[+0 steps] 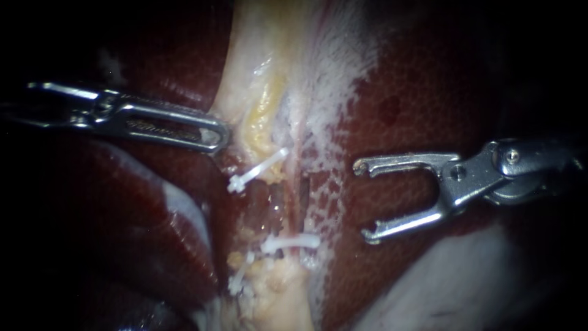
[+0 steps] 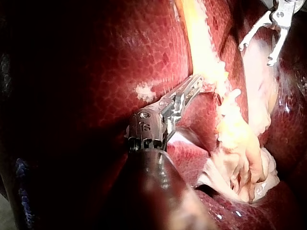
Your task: Going back first clip right tube
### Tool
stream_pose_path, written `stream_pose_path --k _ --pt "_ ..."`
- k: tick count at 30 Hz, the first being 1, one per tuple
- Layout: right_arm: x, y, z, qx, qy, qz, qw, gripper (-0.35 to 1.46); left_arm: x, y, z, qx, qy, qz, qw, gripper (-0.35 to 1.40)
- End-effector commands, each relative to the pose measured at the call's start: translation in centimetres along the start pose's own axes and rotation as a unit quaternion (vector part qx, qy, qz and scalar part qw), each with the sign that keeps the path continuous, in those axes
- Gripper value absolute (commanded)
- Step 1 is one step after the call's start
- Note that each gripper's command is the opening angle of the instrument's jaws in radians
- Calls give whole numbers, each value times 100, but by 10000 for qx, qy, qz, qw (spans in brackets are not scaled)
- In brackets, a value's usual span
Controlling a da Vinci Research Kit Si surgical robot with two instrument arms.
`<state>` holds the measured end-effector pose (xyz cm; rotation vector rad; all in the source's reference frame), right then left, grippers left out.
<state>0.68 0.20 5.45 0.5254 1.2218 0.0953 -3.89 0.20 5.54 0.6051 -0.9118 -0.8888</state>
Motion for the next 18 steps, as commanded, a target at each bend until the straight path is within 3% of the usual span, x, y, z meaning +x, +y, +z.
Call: stream_pose_path --k 1,18 --pt "0 0 0 0 0 0 10000 60 0 0 0 -3 -2 3 10000 -35" --pt "0 0 0 0 0 0 10000 60 0 0 0 -2 -2 3 10000 -35"
